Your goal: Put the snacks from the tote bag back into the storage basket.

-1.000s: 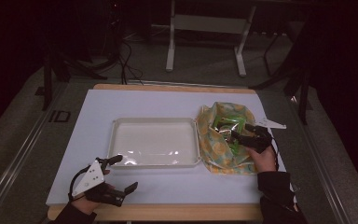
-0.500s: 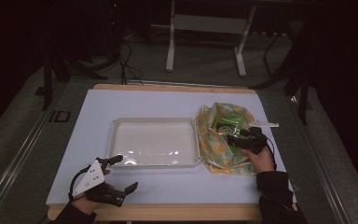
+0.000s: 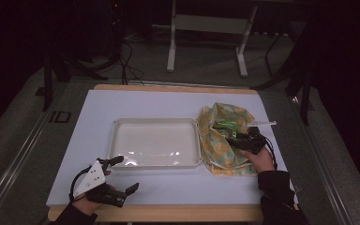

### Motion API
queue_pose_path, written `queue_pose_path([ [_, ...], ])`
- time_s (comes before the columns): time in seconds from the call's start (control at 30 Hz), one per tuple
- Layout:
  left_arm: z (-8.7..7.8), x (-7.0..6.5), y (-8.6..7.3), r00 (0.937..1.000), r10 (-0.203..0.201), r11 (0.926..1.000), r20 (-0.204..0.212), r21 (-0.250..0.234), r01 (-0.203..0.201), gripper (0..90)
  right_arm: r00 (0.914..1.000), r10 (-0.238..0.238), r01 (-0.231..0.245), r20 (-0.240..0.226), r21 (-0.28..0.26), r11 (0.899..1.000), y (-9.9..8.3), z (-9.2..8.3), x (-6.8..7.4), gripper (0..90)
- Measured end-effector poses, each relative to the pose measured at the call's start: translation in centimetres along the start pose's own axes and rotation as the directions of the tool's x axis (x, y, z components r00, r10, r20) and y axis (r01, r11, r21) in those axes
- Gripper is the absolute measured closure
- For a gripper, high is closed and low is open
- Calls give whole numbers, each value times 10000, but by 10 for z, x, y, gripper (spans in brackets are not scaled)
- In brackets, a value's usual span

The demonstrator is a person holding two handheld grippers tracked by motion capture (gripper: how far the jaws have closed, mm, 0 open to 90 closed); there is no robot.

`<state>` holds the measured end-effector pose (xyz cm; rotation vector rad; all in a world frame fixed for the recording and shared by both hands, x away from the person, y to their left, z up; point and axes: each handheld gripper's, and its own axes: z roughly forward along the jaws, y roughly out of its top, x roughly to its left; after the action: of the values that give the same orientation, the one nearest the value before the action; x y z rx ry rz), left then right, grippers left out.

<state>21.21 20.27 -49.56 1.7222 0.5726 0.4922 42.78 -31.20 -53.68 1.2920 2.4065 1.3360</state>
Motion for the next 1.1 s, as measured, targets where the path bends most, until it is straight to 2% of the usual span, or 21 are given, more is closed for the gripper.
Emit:
queue_pose_path([
  [0.07, 0, 0, 0, 10000, 3, 10000, 2, -6, -3, 5, 10000, 5, -4, -74, 78, 10000, 1, 0, 0, 305],
  [0.17, 0, 0, 0, 10000, 11, 10000, -3, -5, -11, 5, 9992, 223, -207, -344, 484, 9986, 5, 1, 1, 395],
  [0.27, 0, 0, 0, 10000, 5, 10000, -13, -17, -5, 5, 9980, 399, -366, -481, 670, 9971, 8, 0, 1, 538],
  [0.33, 0, 0, 0, 10000, 4, 10000, -15, -14, -4, 5, 9986, 286, -254, -451, 710, 9972, 9, -2, 1, 691],
  [0.37, 0, 0, 0, 10000, 5, 10000, -14, -17, -5, 5, 9991, 223, -198, -352, 711, 9973, 9, -3, 1, 739],
  [0.4, 0, 0, 0, 10000, 11, 10000, -16, -22, -11, 5, 9994, 186, -163, -302, 734, 9972, 9, -4, 2, 778],
  [0.43, 0, 0, 0, 10000, 11, 10000, -16, -22, -11, 5, 9994, 186, -163, -302, 734, 9972, 9, -4, 2, 778],
  [0.5, 0, 0, 0, 10000, 10, 10000, -15, -20, -10, 5, 9995, 161, -143, -267, 665, 9977, 11, -5, 3, 858],
  [0.83, 0, 1, 0, 10000, -11, 10000, -14, -28, 11, 5, 9999, -128, 128, -6, 262, 9996, 16, -14, 13, 892],
  [0.93, 0, 1, 0, 10000, -9, 10000, -19, -31, 9, 5, 9997, -128, 129, 186, -61, 9999, 18, -20, 15, 893],
  [1.0, 0, 1, 0, 10000, -24, 10000, -27, -25, 24, 5, 9999, -39, 42, 95, -319, 9995, 20, -25, 16, 895],
  [1.1, 0, 1, 0, 10000, -12, 10000, -24, -21, 12, 5, 9995, -208, 220, 227, -537, 9983, 23, -30, 21, 895],
])
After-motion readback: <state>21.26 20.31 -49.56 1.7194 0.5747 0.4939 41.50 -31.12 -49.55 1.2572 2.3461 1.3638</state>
